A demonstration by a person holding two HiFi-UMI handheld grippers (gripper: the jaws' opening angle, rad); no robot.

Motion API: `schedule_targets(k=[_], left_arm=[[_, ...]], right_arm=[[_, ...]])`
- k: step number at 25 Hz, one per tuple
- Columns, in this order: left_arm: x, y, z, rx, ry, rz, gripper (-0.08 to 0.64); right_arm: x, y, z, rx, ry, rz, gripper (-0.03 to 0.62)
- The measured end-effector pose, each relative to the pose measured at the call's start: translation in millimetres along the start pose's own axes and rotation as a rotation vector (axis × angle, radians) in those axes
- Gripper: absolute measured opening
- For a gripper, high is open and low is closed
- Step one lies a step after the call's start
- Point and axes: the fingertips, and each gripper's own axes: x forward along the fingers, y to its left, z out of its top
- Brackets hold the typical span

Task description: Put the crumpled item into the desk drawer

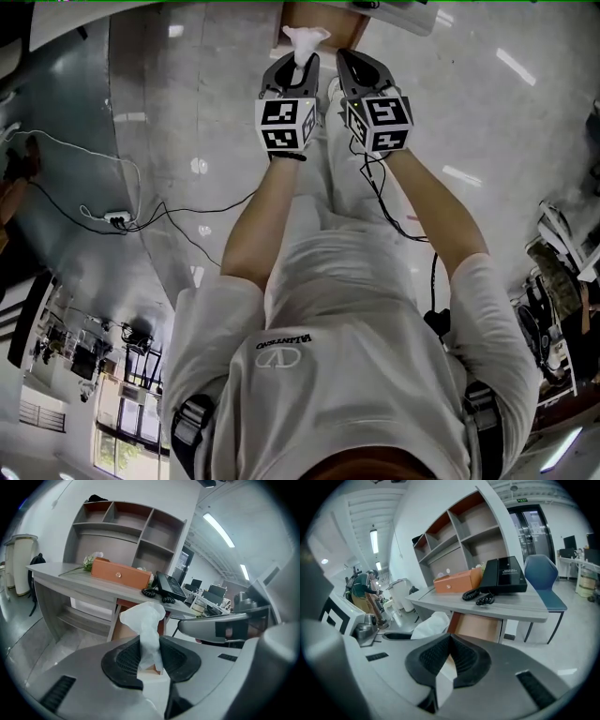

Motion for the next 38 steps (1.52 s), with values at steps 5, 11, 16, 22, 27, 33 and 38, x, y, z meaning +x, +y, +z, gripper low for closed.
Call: schedule_targets(k=[5, 11, 16, 22, 27, 33, 38], left_arm=[[19.0, 12.4, -11.5, -0.022, 0.014, 0.015, 0.095], [34.2, 22.7, -30.8, -0.025, 0.027, 0.021, 0.095], [49.8, 21.1, -43.2, -0.033, 0.033, 0.016, 0.095], [65.5, 32.2, -58.5, -0.039, 0.053, 0.03, 0.095], [79.2, 39.9, -72.8, -0.045, 0.084, 0.043, 0.095], [94.5, 46.3, -82.9, -0.045, 0.099, 0.041, 0.095], [100.4, 45.1, -92.8, -0.041, 0.121, 0.048, 0.095]], right_arm=[[20.6, -17.6, -11.4, 0.027, 0.019, -0.037, 0.0], [37.1, -27.1, -36.6, 0.025, 0.047, -0.044, 0.0], [49.6, -37.7, -52.7, 0.025, 0.064, -0.046, 0.0], [67.6, -43.5, -65.7, 0.021, 0.084, -0.037, 0.0], [78.7, -46.8, -77.3, 0.031, 0.093, -0.029, 0.0], [90.3, -50.2, -86.4, 0.045, 0.096, -0.031, 0.0], [90.1, -62.7, -94.7, 0.056, 0.105, -0.058, -0.001]])
